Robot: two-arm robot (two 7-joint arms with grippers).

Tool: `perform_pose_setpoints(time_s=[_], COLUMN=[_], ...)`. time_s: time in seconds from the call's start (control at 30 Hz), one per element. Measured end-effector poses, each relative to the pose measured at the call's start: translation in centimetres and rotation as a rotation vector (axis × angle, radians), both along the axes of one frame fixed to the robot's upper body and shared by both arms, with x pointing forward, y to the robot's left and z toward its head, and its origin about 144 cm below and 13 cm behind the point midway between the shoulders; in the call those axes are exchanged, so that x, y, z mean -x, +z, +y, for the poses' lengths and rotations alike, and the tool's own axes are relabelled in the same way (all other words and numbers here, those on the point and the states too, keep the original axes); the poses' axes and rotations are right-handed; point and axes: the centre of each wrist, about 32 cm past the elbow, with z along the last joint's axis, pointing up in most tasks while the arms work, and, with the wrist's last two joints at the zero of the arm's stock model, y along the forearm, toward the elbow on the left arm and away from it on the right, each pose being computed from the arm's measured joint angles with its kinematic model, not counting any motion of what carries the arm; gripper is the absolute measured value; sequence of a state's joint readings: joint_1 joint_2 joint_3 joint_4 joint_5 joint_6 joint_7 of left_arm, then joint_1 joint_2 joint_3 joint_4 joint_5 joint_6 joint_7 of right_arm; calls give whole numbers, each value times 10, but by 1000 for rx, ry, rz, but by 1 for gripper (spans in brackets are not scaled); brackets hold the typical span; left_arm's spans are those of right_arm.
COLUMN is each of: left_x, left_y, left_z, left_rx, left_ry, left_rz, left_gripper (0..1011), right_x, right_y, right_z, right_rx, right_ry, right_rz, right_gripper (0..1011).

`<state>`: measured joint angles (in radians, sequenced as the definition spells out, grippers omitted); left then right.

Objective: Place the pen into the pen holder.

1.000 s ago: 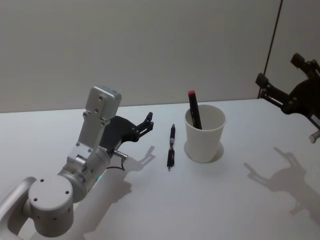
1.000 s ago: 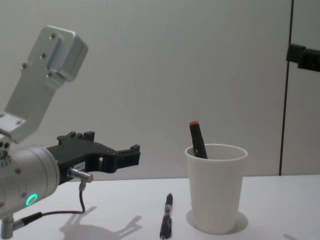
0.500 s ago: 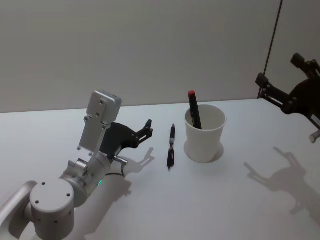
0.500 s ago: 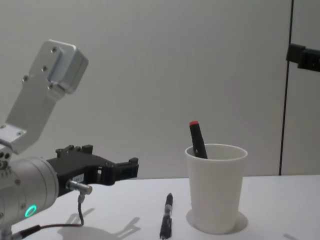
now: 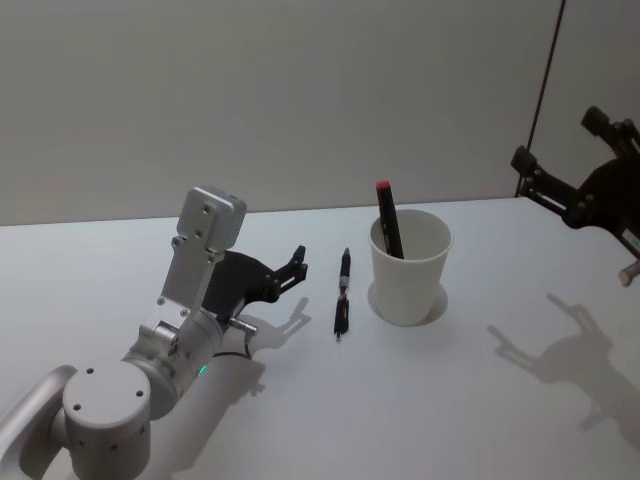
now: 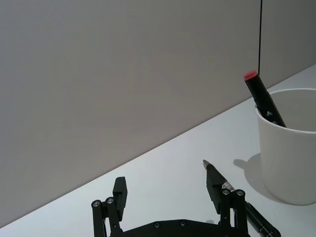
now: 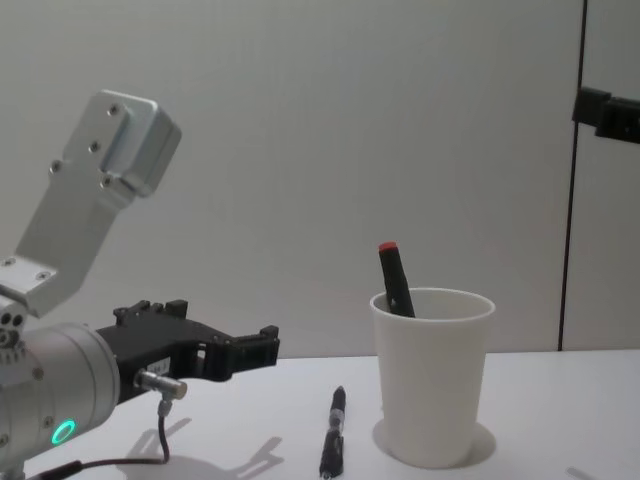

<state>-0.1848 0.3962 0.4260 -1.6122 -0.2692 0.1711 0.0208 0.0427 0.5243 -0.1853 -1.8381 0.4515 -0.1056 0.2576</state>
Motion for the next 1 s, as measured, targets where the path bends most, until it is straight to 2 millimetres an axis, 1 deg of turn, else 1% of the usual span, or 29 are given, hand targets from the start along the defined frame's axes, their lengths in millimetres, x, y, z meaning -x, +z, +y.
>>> perform_pose_setpoints(time_s=[0.47,0.57,0.87,0.97,1.0], left_x=[0,-1,-7,-8,-8], left_y=[1,4,16,19,20], left_z=[-2,-3,-12,-13,-14], left_rx=[2,3,9,9,10], left_ry=[-5,-16,-71,-84,-88], left_rz=[-10,-40,-169,-197,-206], left_gripper=[1001,1001,1001,1001,1001], right_x=[0,1,5,7,7], right_y=[-2,-7,-30,-40,-40], right_z=[2,5,24,34,34], right_rx=[-2,-5,-13,-15,-15], right_ry=[-8,-26,-117,-157,-157], right_rz=[9,27,125,168,168], right_gripper=[1001,1001,1001,1001,1001])
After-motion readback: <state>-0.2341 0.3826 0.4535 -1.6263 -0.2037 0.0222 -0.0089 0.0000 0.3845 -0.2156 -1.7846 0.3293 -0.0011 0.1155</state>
